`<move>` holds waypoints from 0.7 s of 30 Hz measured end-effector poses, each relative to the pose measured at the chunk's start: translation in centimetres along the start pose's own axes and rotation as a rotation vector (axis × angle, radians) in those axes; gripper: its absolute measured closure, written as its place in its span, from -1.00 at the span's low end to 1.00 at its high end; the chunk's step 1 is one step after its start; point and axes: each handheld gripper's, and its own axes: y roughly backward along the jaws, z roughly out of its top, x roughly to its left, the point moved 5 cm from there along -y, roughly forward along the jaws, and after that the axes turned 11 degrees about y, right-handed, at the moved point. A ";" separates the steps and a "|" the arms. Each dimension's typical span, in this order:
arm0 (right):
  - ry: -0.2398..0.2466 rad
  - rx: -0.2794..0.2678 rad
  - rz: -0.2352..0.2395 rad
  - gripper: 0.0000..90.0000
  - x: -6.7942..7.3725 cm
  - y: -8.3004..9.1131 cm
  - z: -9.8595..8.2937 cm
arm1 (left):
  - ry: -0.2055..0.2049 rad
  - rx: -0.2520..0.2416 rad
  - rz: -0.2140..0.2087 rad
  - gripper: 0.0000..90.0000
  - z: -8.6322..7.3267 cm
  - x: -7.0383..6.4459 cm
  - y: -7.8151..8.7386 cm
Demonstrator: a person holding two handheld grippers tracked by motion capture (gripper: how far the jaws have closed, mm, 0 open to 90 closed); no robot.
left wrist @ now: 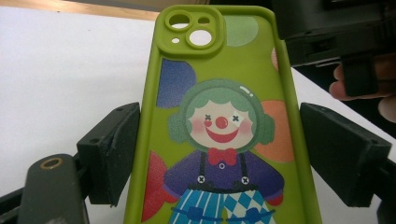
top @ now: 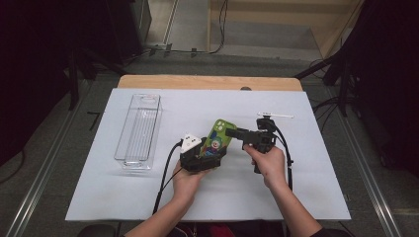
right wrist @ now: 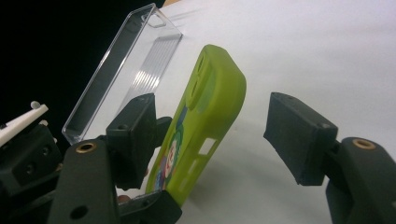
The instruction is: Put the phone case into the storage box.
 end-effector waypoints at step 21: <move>-0.131 -0.009 0.015 0.47 -0.1 -0.1 0.9 | 0.029 -0.011 -0.004 -0.63 0.0 0.0 0.1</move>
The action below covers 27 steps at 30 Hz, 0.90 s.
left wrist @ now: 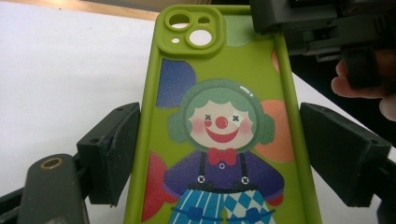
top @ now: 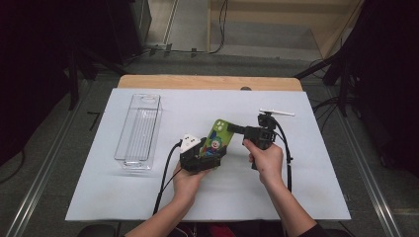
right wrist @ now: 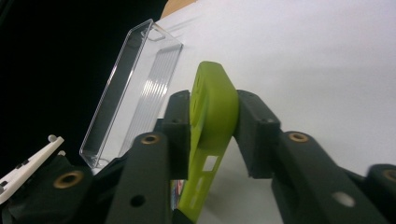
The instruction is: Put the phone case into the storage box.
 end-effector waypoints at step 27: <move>0.055 -0.017 0.025 0.67 1.4 1.0 0.6 | -0.001 -0.023 -0.057 -0.63 0.1 -0.4 0.2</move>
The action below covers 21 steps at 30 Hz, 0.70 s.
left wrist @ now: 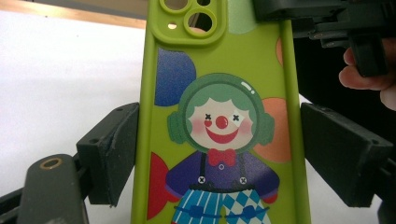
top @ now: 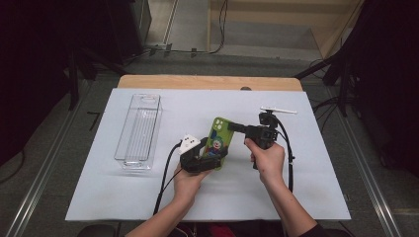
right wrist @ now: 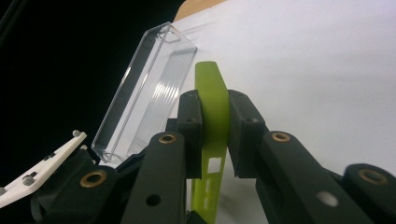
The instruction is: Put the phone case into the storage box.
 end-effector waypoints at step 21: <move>0.122 -0.002 -0.034 0.67 1.6 0.8 0.3 | 0.014 0.184 -0.003 -0.93 1.6 -0.7 0.3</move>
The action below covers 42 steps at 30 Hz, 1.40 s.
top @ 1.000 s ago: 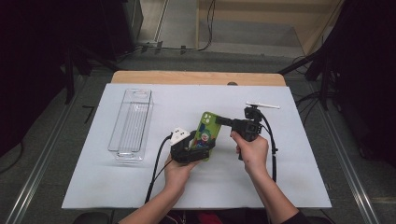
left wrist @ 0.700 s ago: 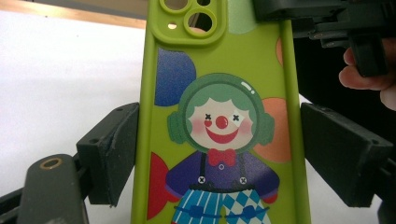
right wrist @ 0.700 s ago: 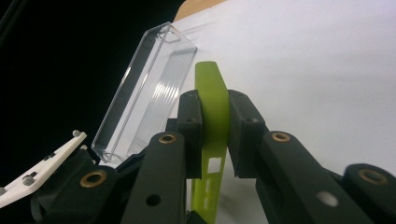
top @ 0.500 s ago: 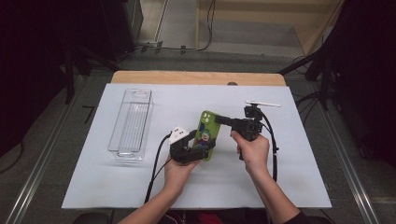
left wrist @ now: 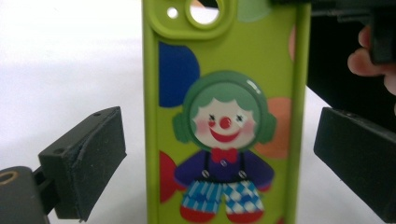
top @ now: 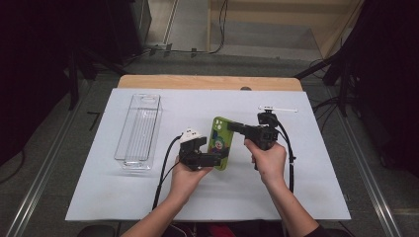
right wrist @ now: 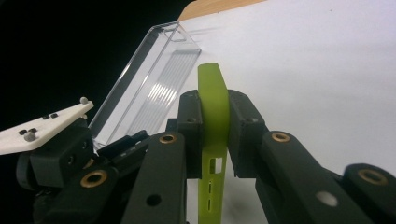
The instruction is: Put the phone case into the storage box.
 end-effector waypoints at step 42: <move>0.352 -0.046 -0.005 0.67 -0.1 3.2 -0.2 | -0.127 0.264 -0.051 -0.88 0.5 -0.3 1.5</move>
